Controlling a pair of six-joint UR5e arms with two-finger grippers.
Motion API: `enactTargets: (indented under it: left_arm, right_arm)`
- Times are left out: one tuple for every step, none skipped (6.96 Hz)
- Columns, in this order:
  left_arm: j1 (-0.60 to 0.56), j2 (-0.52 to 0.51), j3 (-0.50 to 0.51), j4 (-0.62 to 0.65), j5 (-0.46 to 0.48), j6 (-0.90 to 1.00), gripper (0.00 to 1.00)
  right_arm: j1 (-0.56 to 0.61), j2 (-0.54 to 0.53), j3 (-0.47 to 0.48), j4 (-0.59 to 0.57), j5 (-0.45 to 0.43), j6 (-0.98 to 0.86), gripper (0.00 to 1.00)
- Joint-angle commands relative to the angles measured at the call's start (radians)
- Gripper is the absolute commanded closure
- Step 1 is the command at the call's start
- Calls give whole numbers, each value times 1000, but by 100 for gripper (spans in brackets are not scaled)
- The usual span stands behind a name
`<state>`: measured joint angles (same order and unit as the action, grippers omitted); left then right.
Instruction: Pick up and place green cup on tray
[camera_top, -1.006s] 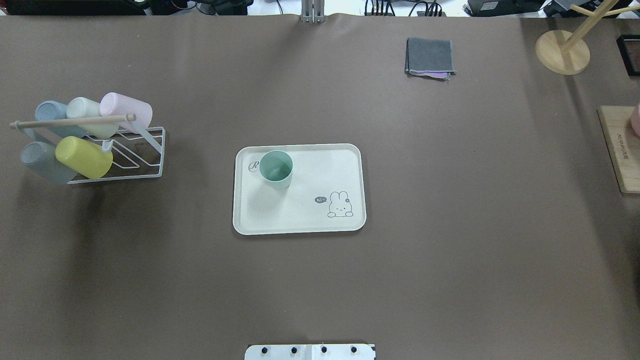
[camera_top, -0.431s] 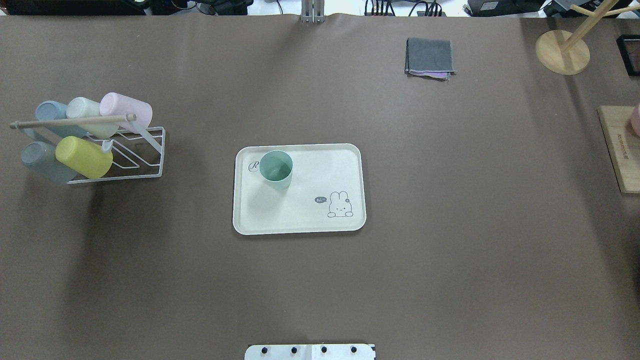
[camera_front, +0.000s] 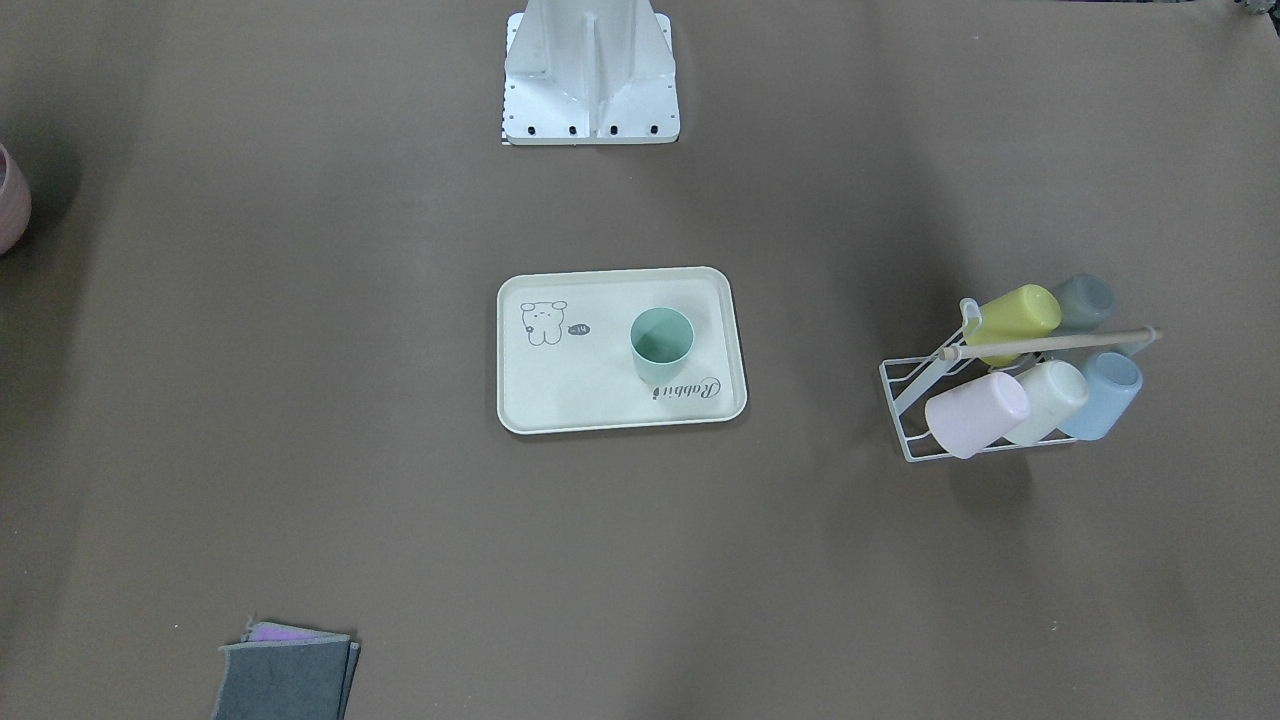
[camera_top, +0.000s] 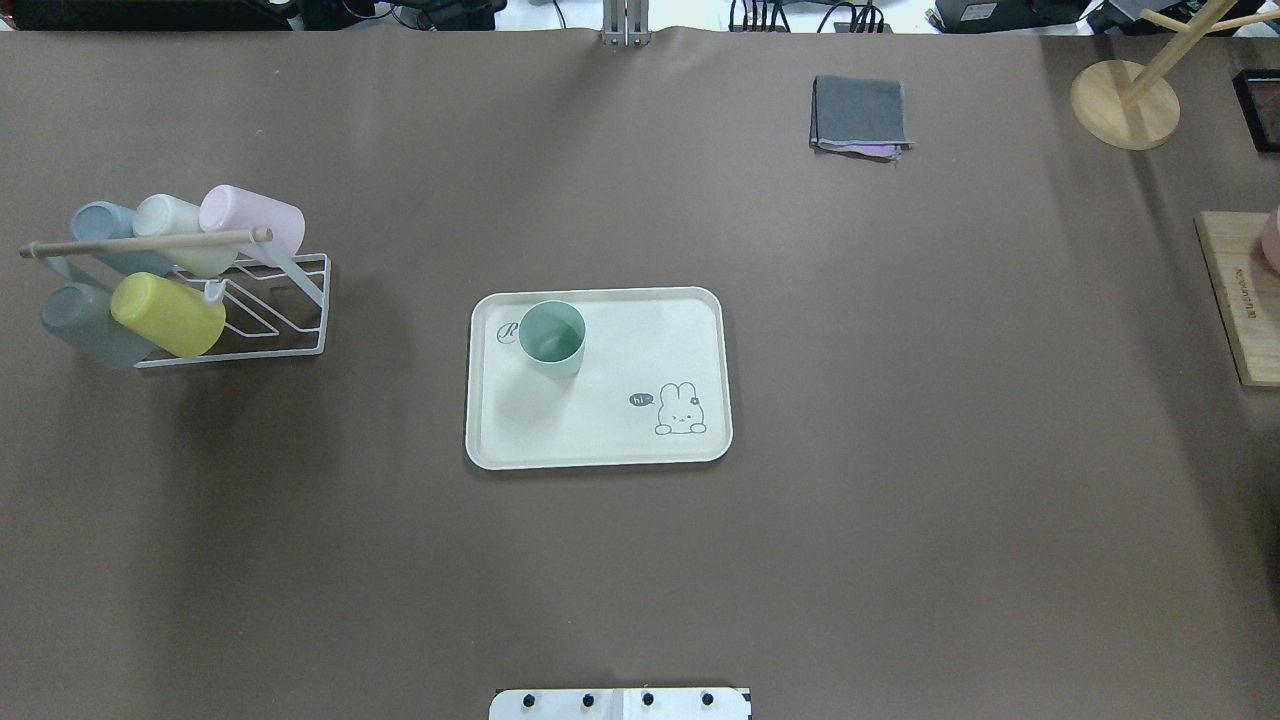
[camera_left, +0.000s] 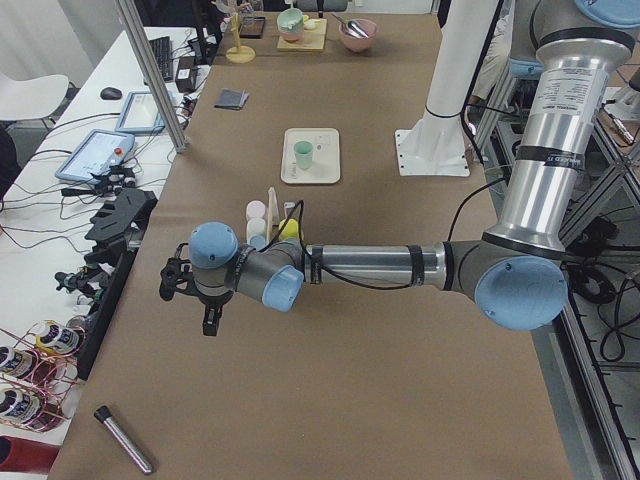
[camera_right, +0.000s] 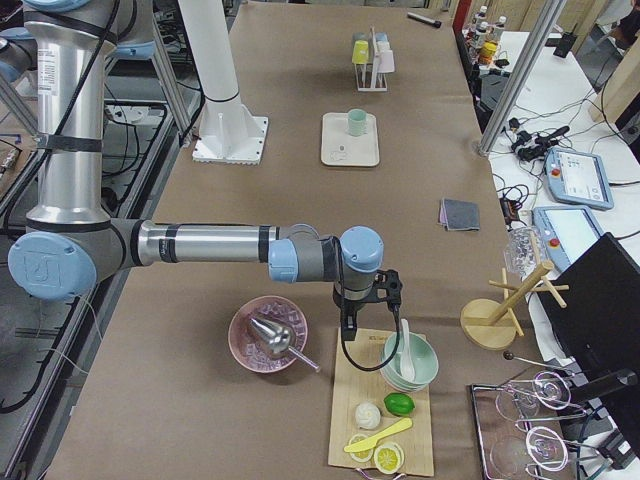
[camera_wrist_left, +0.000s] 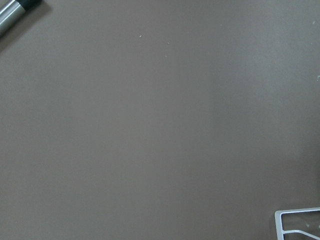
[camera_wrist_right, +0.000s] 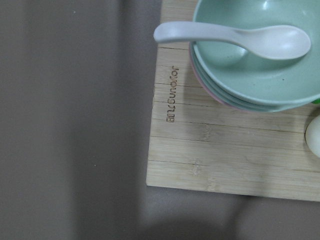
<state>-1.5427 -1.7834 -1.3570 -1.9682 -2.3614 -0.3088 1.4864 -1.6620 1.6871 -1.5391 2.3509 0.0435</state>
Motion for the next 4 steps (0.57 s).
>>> enactTargets:
  left_arm:
    - [-42,-28,-63,140,4,96,2]
    - [-42,-45,-65,188,-1,108,2]
    - [-42,-48,-65,204,-2,108,2]
    - [-33,-50,-63,204,-9,106,2]
  right_arm:
    - [0,1,9,1,-1,-2,0]
    - [0,-1,10,1,-4,-2,0]
    - [0,1,10,-1,-4,-4,0]
    - [0,1,8,1,-4,-2,0]
